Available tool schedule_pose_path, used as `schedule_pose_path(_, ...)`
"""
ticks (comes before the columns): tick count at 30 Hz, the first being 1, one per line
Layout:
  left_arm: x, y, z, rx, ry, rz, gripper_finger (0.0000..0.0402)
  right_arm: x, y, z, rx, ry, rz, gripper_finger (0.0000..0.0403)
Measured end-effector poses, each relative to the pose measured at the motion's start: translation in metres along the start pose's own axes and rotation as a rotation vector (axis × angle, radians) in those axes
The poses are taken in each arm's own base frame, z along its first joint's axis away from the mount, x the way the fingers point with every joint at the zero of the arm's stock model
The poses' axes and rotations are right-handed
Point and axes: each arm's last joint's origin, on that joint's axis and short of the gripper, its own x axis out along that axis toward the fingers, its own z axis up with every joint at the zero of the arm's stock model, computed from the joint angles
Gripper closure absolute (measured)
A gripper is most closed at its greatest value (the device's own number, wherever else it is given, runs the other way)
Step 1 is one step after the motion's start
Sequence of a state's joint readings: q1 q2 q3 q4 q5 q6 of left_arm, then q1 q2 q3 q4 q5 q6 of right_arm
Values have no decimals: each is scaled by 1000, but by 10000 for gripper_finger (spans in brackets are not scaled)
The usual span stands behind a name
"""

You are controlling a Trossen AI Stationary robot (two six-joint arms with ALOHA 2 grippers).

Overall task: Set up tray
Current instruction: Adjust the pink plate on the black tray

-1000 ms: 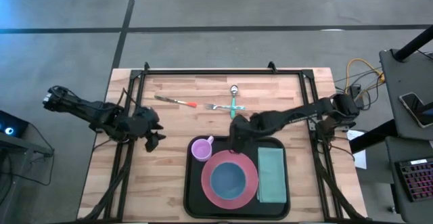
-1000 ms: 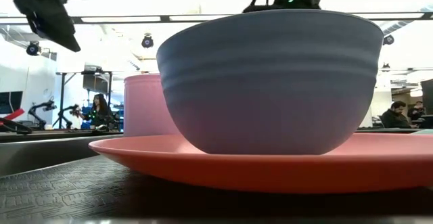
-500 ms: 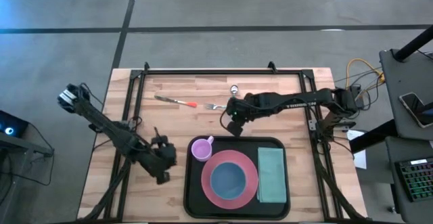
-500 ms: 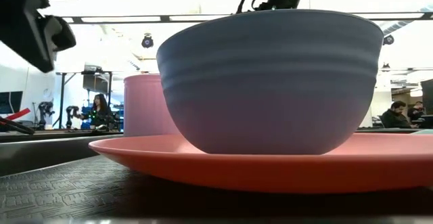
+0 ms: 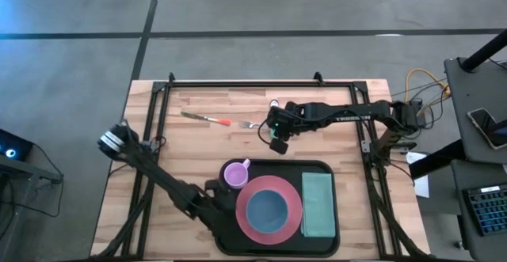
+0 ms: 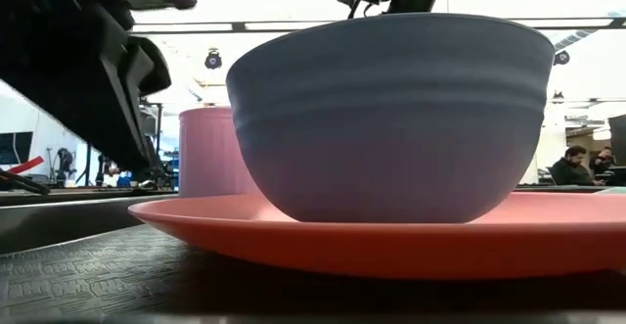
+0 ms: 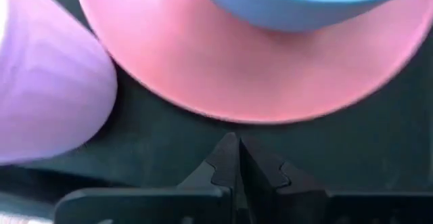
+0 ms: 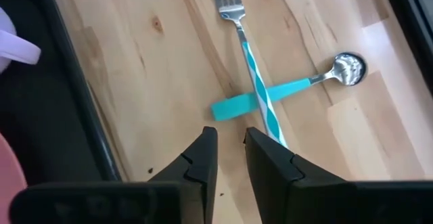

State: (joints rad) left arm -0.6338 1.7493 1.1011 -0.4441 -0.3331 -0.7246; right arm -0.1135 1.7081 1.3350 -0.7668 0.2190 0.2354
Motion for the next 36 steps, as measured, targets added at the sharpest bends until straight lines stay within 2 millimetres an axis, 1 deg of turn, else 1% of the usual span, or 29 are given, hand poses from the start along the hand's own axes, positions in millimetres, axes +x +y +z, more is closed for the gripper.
schedule_pose_path(4, 5, -1, 2, 10, -24, 28, 401, 1, -2, 0, -9, 2, -11, 339)
schedule_pose_path(8, 12, 6, -4, 14, 0, 58, 401, 3, -5, 0, -2, 2, -18, 338)
schedule_pose_path(13, 16, 13, -1, 12, -1, 71, 402, 3, -7, 0, -25, -1, -28, 339)
schedule_pose_path(16, 20, 10, 2, 42, -33, 47, 401, 4, -8, 1, -39, -4, -30, 337)
schedule_pose_path(19, 25, 9, 1, 67, -34, 48, 401, 4, -10, 1, -37, -3, -33, 339)
schedule_pose_path(24, 24, 14, -2, 64, 5, 96, 401, 5, -15, 2, -39, -4, -38, 343)
schedule_pose_path(30, 18, 13, 5, 58, -9, 107, 401, 6, -18, 3, -34, -6, -42, 344)
schedule_pose_path(36, 22, 17, -3, 62, 17, 122, 401, 6, -20, 4, -27, -11, -45, 344)
